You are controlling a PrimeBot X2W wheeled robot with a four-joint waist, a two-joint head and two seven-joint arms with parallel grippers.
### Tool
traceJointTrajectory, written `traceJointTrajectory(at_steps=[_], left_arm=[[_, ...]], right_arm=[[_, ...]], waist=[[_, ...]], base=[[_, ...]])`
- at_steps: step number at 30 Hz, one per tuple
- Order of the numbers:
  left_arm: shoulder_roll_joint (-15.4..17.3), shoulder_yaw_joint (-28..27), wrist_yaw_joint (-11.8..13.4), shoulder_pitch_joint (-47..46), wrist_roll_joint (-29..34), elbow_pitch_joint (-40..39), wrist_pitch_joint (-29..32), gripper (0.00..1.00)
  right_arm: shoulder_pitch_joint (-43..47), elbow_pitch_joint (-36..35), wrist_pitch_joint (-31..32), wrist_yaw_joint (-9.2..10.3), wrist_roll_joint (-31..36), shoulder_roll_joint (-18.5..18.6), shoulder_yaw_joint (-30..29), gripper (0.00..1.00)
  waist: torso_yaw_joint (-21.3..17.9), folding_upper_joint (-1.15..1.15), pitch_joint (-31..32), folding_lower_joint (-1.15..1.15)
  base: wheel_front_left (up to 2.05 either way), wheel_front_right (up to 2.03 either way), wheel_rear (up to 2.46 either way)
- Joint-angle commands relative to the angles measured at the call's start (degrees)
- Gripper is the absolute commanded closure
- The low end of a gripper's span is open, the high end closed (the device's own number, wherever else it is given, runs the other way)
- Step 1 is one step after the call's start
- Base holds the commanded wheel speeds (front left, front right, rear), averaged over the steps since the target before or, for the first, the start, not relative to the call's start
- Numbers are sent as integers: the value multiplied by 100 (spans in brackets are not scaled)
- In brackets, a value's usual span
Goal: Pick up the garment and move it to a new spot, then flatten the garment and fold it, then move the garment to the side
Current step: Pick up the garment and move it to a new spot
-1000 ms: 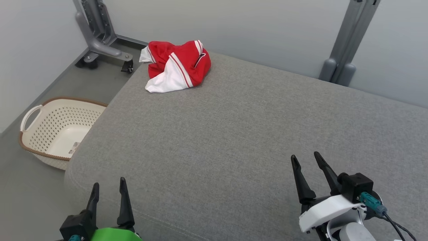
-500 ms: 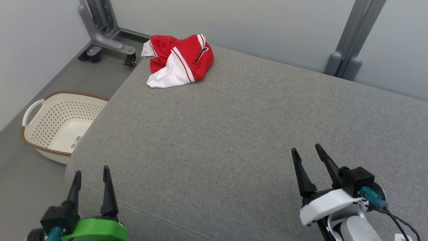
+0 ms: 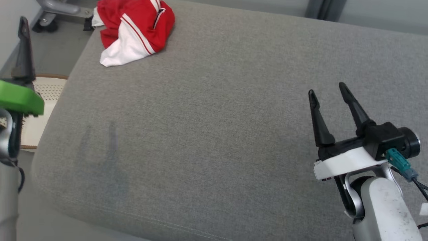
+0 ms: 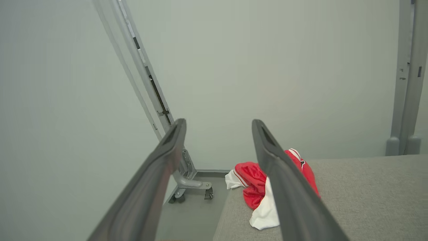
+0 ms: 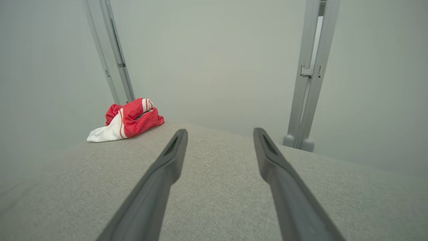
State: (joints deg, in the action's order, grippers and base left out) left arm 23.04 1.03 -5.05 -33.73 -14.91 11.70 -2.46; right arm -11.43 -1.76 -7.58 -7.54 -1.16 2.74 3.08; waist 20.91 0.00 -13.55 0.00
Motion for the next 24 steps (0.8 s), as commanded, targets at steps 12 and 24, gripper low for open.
traceJointTrajectory(at_steps=[12,24], left_arm=[[579,657,-234,-2502,-337,1758,961,0],[667,1444,-240,-3035,-1226,2826,1455,0]], right_arm=[[-74,-1798,571,10,490,19,-426,0],[-157,-2200,539,11,581,22,-563,0]], waist=[[-1386,0,-2350,0],[-1549,0,-2935,0]], base=[[0,0,0],[0,0,0]])
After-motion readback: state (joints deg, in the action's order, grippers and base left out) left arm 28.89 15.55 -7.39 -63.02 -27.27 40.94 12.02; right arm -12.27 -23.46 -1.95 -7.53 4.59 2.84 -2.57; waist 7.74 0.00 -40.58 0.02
